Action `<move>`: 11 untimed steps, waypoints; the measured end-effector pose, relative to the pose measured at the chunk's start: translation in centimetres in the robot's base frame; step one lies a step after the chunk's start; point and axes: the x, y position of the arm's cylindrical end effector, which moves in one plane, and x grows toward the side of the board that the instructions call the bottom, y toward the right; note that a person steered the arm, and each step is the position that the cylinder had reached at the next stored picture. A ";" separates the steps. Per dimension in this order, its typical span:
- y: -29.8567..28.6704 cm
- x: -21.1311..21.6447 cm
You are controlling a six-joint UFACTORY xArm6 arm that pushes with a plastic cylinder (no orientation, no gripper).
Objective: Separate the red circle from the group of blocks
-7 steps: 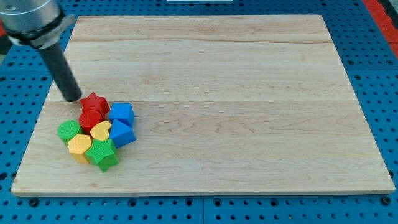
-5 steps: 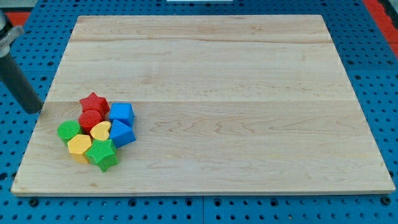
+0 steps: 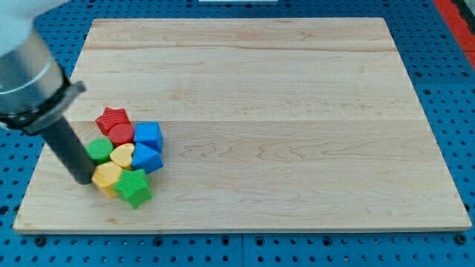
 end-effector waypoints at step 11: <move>0.2 -10.4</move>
